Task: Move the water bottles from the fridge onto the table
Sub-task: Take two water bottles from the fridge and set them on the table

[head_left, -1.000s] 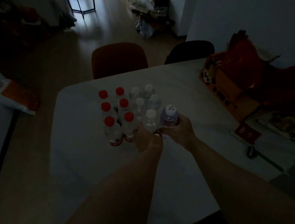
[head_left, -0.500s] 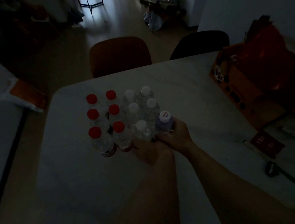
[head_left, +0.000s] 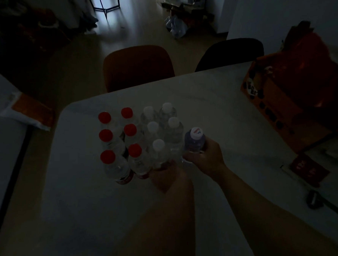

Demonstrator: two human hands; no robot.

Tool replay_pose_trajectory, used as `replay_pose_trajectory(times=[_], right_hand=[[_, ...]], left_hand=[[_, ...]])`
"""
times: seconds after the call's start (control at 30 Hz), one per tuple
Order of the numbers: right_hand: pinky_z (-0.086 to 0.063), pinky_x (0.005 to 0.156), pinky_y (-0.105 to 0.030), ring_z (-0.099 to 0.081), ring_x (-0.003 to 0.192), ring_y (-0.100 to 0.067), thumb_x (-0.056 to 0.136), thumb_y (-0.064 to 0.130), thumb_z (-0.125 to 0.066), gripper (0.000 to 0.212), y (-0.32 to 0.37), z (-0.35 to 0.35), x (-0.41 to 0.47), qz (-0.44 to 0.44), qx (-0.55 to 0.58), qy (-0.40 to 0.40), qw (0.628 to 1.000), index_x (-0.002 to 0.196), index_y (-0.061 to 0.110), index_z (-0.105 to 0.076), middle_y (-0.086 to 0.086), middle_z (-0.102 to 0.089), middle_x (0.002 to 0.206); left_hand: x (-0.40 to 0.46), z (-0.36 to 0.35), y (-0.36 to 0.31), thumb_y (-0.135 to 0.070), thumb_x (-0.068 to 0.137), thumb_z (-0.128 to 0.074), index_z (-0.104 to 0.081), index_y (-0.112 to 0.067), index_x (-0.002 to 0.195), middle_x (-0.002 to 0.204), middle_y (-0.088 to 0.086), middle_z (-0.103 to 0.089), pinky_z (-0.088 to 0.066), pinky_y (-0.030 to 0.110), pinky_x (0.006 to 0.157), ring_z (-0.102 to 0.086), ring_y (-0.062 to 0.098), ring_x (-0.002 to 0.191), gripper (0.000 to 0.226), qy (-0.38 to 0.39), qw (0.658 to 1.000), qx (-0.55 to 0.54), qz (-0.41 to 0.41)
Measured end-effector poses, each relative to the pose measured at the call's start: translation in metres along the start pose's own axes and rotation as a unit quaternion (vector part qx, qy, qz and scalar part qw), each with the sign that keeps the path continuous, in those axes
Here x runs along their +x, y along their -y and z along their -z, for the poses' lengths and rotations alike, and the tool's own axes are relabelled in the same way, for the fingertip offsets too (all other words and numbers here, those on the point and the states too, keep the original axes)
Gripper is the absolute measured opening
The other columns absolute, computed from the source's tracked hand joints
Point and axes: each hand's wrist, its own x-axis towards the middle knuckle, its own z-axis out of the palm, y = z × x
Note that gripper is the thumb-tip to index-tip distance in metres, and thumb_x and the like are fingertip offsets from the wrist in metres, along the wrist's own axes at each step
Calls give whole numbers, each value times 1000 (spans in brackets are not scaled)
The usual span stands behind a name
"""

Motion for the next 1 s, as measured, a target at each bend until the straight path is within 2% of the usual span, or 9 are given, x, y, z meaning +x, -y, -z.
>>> replay_pose_trajectory(times=[0.13, 0.3, 0.4, 0.5, 0.6, 0.7, 0.87, 0.93, 1.0], right_hand=[[-53, 68, -31, -66, 78, -12, 57, 20, -85, 36, 3, 0, 22, -2, -15, -47, 999, 87, 30, -70, 5, -73, 85], [-51, 72, -36, -64, 87, -21, 67, 4, -86, 42, 6, 3, 65, -18, -38, -50, 998, 106, 2, -70, -13, -71, 97], [-48, 72, -35, -60, 85, -19, 69, -4, -82, 40, 15, 0, 86, -14, -31, -33, 999, 106, 0, -67, -11, -67, 93], [-48, 75, -37, -61, 90, -22, 71, -11, -78, 44, 23, -5, 101, -12, -20, -1, 1000, 112, -3, -64, -16, -66, 99], [-51, 81, -44, -61, 97, -26, 75, -12, -77, 45, 27, -6, 110, -11, -15, 38, 999, 116, -6, -60, -20, -66, 106], [-50, 84, -44, -59, 100, -26, 77, -14, -75, 45, 30, -7, 114, -17, -9, 69, 997, 118, -6, -58, -20, -65, 107], [-51, 90, -52, -58, 101, -24, 79, -14, -73, 48, 37, -6, 115, -34, -13, 93, 995, 123, -5, -57, -21, -64, 112], [-51, 90, -49, -58, 102, -24, 79, -15, -72, 51, 38, -7, 113, -35, -11, 98, 995, 127, -5, -55, -23, -64, 116], [-50, 90, -44, -58, 104, -24, 79, -17, -70, 53, 40, -8, 110, -32, -17, 108, 994, 129, -7, -53, -19, -62, 115]], left_hand=[[0, -1, 8, -6, 79, -71, -62, -2, 117, 112, 11, -68, -52, 36, 88, -65, 26, 104, 39, -7, 999, -41, 9], [-1, 4, 2, -9, 74, -72, -66, -5, 108, 108, 26, -70, -55, 55, 81, -68, 42, 99, 35, 83, 993, -18, 83], [3, 9, -2, -9, 79, -71, -65, -9, 102, 101, 23, -70, -53, 36, 57, -70, 35, 82, 24, 112, 989, -23, 95], [9, 13, -2, -6, 82, -68, -65, -8, 109, 96, 20, -69, -43, 23, 50, -59, 22, 63, 27, 140, 983, -35, 109], [11, 16, 0, -8, 79, -71, -67, -4, 109, 106, 27, -69, -51, 33, 60, -68, 31, 82, 31, 141, 985, -15, 102], [11, 15, 7, -10, 77, -73, -68, 0, 107, 97, 27, -71, -42, 22, 50, -64, 27, 72, 33, 141, 986, 7, 86], [8, 5, 9, -10, 77, -74, -62, 0, 116, 111, 32, -66, -55, 54, 80, -65, 46, 103, 42, 148, 985, 29, 90], [6, 4, 8, -10, 79, -72, -61, 0, 117, 108, 29, -68, -53, 41, 71, -68, 41, 97, 40, 153, 984, 21, 95], [5, 5, 6, -10, 83, -68, -61, -3, 109, 90, 22, -68, -45, 29, 60, -65, 30, 73, 28, 166, 981, 13, 95]])
